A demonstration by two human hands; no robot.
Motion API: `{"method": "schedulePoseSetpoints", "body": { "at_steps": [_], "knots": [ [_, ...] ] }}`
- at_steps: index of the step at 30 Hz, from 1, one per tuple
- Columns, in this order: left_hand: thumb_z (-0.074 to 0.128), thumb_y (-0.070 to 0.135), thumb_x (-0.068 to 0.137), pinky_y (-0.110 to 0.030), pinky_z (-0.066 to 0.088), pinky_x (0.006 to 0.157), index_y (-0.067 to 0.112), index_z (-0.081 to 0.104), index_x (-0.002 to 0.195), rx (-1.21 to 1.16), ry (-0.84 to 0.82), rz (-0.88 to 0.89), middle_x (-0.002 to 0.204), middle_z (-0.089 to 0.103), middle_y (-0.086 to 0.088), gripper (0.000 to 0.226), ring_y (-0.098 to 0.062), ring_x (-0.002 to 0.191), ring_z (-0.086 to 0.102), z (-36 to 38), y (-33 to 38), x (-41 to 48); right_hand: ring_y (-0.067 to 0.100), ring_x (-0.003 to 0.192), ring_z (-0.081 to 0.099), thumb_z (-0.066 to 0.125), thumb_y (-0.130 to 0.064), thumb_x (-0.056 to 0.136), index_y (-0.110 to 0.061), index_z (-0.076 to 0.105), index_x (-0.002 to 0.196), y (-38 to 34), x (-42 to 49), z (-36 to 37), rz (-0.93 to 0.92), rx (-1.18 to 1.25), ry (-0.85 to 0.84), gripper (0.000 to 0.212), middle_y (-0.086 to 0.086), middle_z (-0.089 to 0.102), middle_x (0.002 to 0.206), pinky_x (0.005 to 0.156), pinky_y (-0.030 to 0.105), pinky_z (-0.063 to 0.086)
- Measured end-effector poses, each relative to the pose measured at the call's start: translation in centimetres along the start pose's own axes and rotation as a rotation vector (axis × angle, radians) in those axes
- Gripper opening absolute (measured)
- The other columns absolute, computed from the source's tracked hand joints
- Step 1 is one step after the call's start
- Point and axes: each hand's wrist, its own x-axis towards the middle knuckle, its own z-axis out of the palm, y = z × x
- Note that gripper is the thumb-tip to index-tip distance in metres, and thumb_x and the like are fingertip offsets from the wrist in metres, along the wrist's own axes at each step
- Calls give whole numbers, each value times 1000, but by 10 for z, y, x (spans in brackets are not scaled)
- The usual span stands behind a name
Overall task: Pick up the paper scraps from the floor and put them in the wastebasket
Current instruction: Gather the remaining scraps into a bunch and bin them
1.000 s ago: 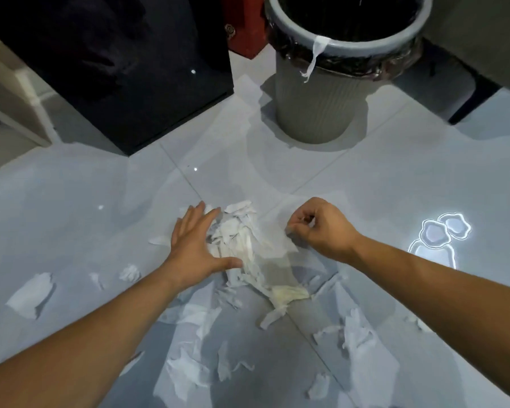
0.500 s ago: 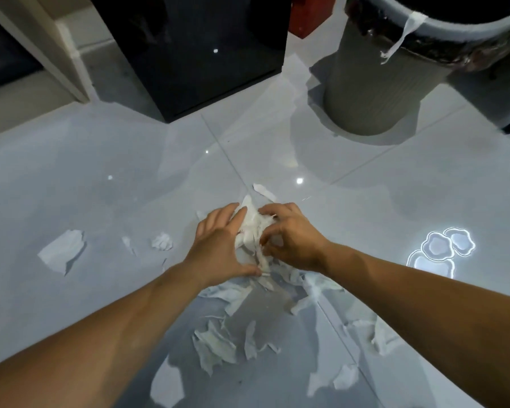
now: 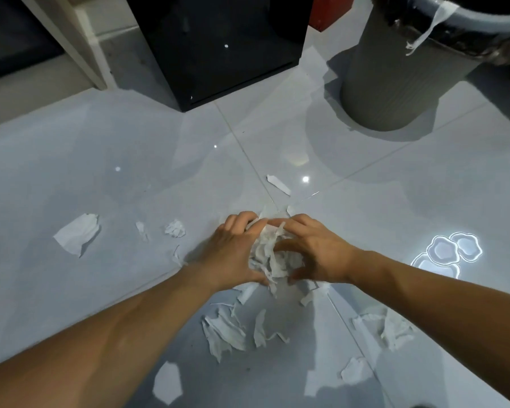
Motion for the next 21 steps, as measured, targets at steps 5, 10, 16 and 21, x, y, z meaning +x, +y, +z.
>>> {"method": "schedulePoseSetpoints", "body": {
  "at_steps": [5,10,16,21],
  "knots": [
    [83,21,75,-29,53,81,15,69,114,-262,83,-54,115,56,2,43,-17,85,62,2,7,2,23,97,61,76,-23,82,-18,75,104,-5,-1,5,-6,148,154,23,5,68,109,84,37,55],
    [81,17,73,-27,52,74,18,74,92,-499,43,-166,92,71,2,20,-19,85,66,-17,17,17,5,77,69,80,-20,78,-25,79,83,-3,-12,-26,245,509,258,7,-8,76,88,72,16,51],
    [80,22,73,-29,55,78,24,76,88,-584,95,-177,84,75,9,16,-11,82,69,-71,56,44,3,67,65,82,-21,77,-29,76,76,-12,-31,-92,261,653,416,10,-12,75,74,65,13,50],
    [83,21,74,-16,51,68,19,76,88,-591,204,20,80,73,9,15,3,70,64,-144,110,98,-5,59,58,82,-11,76,-28,74,74,0,-48,-175,250,636,586,18,-17,71,65,60,9,45]
  ]
}}
